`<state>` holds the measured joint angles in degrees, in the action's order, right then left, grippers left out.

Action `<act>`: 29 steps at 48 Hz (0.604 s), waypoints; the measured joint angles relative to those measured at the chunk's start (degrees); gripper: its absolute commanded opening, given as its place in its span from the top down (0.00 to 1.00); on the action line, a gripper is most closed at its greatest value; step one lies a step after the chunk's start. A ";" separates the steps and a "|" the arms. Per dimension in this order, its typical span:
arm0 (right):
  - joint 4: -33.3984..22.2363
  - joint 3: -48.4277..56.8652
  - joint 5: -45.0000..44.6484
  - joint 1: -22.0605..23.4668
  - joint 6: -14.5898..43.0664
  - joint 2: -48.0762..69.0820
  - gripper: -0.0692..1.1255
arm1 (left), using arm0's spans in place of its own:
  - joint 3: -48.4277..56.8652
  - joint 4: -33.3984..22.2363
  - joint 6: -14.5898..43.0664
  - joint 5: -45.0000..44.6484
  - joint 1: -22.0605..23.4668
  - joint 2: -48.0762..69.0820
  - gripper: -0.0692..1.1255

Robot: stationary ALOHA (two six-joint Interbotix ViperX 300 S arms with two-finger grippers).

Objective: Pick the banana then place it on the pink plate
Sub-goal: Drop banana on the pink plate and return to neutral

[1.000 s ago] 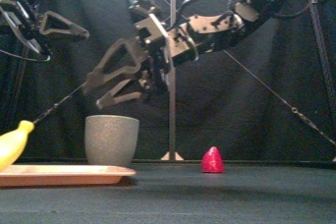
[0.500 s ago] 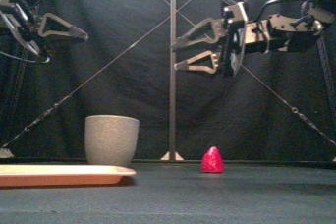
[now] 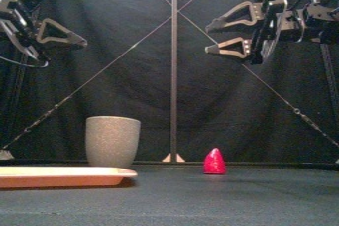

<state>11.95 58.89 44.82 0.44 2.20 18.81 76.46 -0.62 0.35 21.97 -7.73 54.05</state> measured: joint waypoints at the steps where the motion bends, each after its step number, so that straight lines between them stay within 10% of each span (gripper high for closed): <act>1: 0.00 0.09 0.00 0.00 0.00 0.09 0.17 | 0.18 0.09 -0.09 0.00 0.00 0.00 0.96; 29: -0.79 0.18 0.09 0.70 -0.18 -0.26 0.17 | 0.53 -0.18 -0.18 0.00 -0.09 0.00 0.96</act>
<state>11.16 59.06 44.91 1.14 2.02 18.54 76.99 -0.79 0.18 21.97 -7.82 54.05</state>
